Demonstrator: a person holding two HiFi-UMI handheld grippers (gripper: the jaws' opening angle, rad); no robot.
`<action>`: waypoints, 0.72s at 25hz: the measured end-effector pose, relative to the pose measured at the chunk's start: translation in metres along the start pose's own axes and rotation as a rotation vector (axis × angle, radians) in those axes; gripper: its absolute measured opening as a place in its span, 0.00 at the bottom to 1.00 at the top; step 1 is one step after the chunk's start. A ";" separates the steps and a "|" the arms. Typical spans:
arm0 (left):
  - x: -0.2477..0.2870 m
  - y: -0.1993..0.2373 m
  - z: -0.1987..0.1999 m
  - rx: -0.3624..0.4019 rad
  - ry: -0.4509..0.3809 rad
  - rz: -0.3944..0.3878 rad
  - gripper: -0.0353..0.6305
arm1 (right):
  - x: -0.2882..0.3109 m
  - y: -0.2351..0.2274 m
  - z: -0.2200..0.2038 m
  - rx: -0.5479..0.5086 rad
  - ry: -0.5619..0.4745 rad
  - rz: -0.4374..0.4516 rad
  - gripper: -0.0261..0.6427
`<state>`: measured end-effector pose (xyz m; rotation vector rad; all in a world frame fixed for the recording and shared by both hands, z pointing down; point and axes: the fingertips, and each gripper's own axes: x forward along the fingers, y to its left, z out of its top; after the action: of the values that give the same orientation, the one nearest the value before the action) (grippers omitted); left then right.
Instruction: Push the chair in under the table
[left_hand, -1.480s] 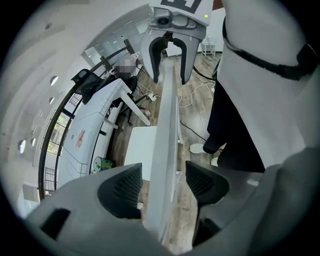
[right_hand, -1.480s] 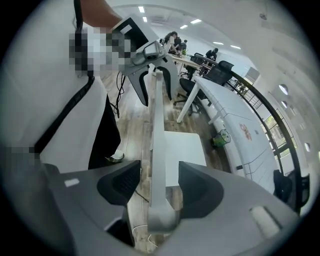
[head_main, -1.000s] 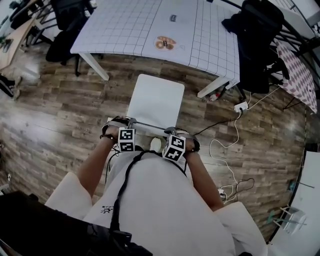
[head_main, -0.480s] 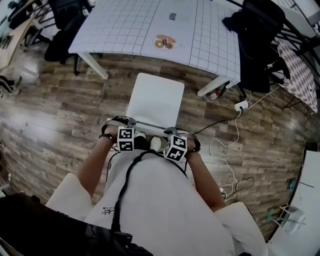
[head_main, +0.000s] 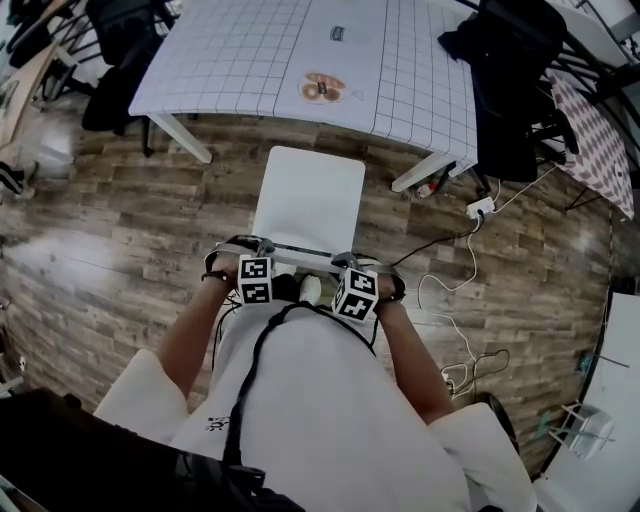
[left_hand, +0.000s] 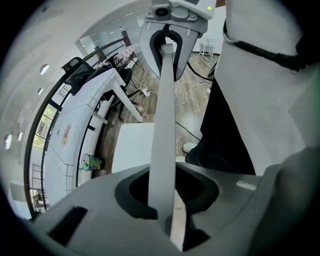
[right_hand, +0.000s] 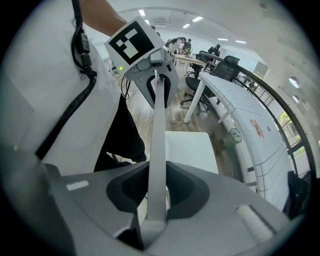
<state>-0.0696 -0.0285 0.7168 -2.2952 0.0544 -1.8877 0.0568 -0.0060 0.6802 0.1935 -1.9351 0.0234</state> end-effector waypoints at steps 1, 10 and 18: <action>0.001 0.002 0.001 0.000 -0.001 -0.003 0.19 | 0.000 -0.002 -0.001 -0.001 -0.001 0.000 0.16; 0.006 0.025 0.010 0.007 -0.017 -0.020 0.19 | 0.000 -0.031 -0.009 -0.018 0.002 0.002 0.17; 0.010 0.051 0.012 0.016 -0.018 -0.033 0.19 | 0.000 -0.060 -0.011 -0.020 0.010 0.004 0.17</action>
<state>-0.0515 -0.0789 0.7163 -2.3160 -0.0008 -1.8760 0.0752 -0.0637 0.6800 0.1766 -1.9253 0.0078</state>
